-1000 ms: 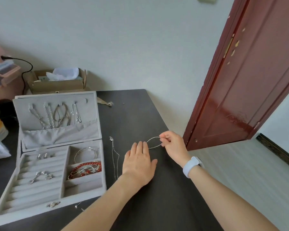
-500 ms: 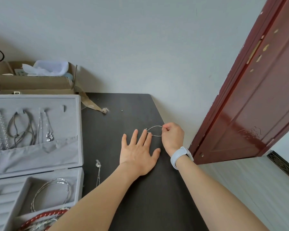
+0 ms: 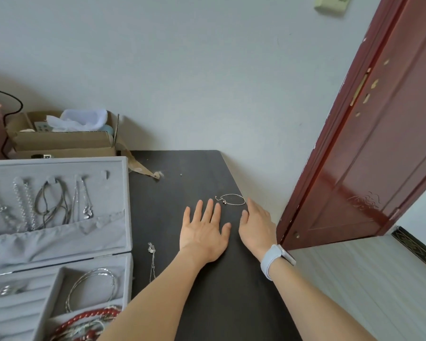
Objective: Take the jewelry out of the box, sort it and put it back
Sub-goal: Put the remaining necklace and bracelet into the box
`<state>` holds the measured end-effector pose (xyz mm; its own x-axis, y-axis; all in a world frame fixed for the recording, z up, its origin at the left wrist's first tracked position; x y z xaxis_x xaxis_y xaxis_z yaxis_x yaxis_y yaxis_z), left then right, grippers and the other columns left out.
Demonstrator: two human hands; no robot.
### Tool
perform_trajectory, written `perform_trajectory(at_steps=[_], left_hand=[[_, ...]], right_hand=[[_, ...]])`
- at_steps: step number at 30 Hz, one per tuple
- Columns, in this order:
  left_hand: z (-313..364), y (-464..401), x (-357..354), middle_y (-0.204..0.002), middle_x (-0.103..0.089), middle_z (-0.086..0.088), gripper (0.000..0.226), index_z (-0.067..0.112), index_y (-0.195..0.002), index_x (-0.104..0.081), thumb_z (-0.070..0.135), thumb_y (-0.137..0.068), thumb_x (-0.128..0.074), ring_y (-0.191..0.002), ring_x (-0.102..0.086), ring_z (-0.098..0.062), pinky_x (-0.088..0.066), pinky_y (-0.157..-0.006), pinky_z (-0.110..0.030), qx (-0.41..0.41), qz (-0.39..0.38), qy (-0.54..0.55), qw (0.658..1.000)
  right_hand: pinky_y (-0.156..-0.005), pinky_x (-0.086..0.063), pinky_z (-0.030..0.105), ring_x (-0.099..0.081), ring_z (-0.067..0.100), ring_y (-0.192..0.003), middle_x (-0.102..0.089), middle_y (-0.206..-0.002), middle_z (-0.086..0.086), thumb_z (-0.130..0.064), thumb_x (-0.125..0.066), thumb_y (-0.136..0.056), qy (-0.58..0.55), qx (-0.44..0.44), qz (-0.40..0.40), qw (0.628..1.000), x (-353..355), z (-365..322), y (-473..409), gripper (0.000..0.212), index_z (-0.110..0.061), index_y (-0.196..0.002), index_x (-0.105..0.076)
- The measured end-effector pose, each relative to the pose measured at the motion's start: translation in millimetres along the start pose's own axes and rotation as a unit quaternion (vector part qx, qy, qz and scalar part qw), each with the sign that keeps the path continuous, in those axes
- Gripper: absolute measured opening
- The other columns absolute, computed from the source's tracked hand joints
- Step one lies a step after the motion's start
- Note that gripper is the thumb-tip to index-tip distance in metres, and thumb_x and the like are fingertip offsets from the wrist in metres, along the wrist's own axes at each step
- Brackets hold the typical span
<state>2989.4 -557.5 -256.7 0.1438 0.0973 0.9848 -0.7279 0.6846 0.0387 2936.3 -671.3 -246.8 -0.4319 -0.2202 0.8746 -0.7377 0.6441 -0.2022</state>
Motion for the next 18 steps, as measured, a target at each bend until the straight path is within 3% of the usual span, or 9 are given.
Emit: perform_trajectory(at_steps=[2, 4, 7, 10, 13, 15, 18], left_hand=[[0, 17, 3, -0.157, 0.007, 0.001, 0.057, 0.02, -0.148, 0.0, 0.045, -0.098, -0.012, -0.143, 0.012, -0.019, 0.007, -0.116, -0.043, -0.017, -0.025, 0.002, 1.0], [-4, 40, 14, -0.157, -0.006, -0.001, 0.053, 0.019, -0.147, -0.017, 0.041, -0.098, -0.021, -0.144, 0.002, -0.019, 0.002, -0.116, -0.043, -0.032, -0.031, 0.003, 0.999], [-16, 79, 48, -0.144, -0.038, 0.003, 0.039, 0.021, -0.13, -0.049, 0.034, -0.097, -0.033, -0.136, -0.026, -0.016, -0.013, -0.111, -0.036, -0.039, 0.063, 0.001, 0.997], [-30, 121, 75, -0.131, -0.052, 0.006, 0.033, 0.023, -0.123, -0.056, 0.03, -0.095, -0.041, -0.124, -0.042, -0.017, -0.023, -0.102, -0.032, -0.036, 0.177, 0.048, 0.982], [-49, 156, 83, -0.12, -0.061, 0.002, 0.027, 0.019, -0.115, -0.063, 0.022, -0.091, -0.05, -0.114, -0.052, -0.021, -0.028, -0.097, -0.036, -0.014, 0.221, 0.103, 0.97], [-60, 177, 81, -0.113, -0.064, 0.001, 0.023, 0.017, -0.109, -0.066, 0.018, -0.089, -0.054, -0.108, -0.056, -0.024, -0.032, -0.093, -0.038, -0.007, 0.233, 0.118, 0.965], [-71, 207, 75, -0.103, -0.068, 0.0, 0.021, 0.016, -0.1, -0.069, 0.017, -0.084, -0.055, -0.099, -0.06, -0.027, -0.038, -0.085, -0.041, -0.003, 0.251, 0.138, 0.958]], right_hand=[[-0.103, -0.031, 0.036, -0.032, 0.022, -0.132, -0.033, -0.145, 0.001, -0.024, -0.028, -0.097, 0.058, 0.024, -0.018, 0.998, 6, -3, 23, 0.045, -0.015, -0.141, -0.022], [-0.109, -0.025, 0.036, -0.027, 0.02, -0.135, -0.027, -0.148, 0.001, -0.029, -0.025, -0.098, 0.095, 0.041, -0.019, 0.994, 12, -4, 48, 0.049, -0.017, -0.144, -0.013], [-0.115, -0.012, 0.04, -0.014, 0.019, -0.141, -0.014, -0.154, 0.002, -0.033, -0.023, -0.098, 0.106, 0.052, -0.052, 0.992, 15, -10, 89, 0.05, -0.021, -0.145, -0.009], [-0.116, -0.006, 0.039, -0.018, 0.017, -0.14, -0.023, -0.151, 0.0, -0.034, -0.031, -0.097, 0.041, 0.084, -0.059, 0.994, 18, -29, 133, 0.046, -0.022, -0.141, -0.024], [-0.113, -0.019, 0.032, -0.038, 0.011, -0.125, -0.048, -0.128, -0.006, -0.03, -0.046, -0.092, -0.099, 0.138, -0.057, 0.984, 21, -58, 177, 0.031, -0.022, -0.122, -0.049], [-0.098, -0.03, 0.023, -0.043, 0.008, -0.108, -0.052, -0.108, -0.011, -0.03, -0.053, -0.088, -0.151, 0.168, -0.066, 0.972, 21, -74, 200, 0.024, -0.021, -0.11, -0.056], [-0.085, -0.025, 0.022, -0.037, 0.008, -0.097, -0.049, -0.094, -0.012, -0.035, -0.058, -0.084, -0.143, 0.171, -0.07, 0.972, 21, -85, 217, 0.022, -0.023, -0.102, -0.059]])
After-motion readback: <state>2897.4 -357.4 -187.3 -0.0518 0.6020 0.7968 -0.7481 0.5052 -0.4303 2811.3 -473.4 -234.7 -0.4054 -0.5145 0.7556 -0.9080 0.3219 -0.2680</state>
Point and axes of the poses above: each hand's wrist, its own y-axis away from the middle knuckle, its own x-axis out of the back of the hand, z = x × y, the point moved 5 cm from there along -y, towards the middle knuckle
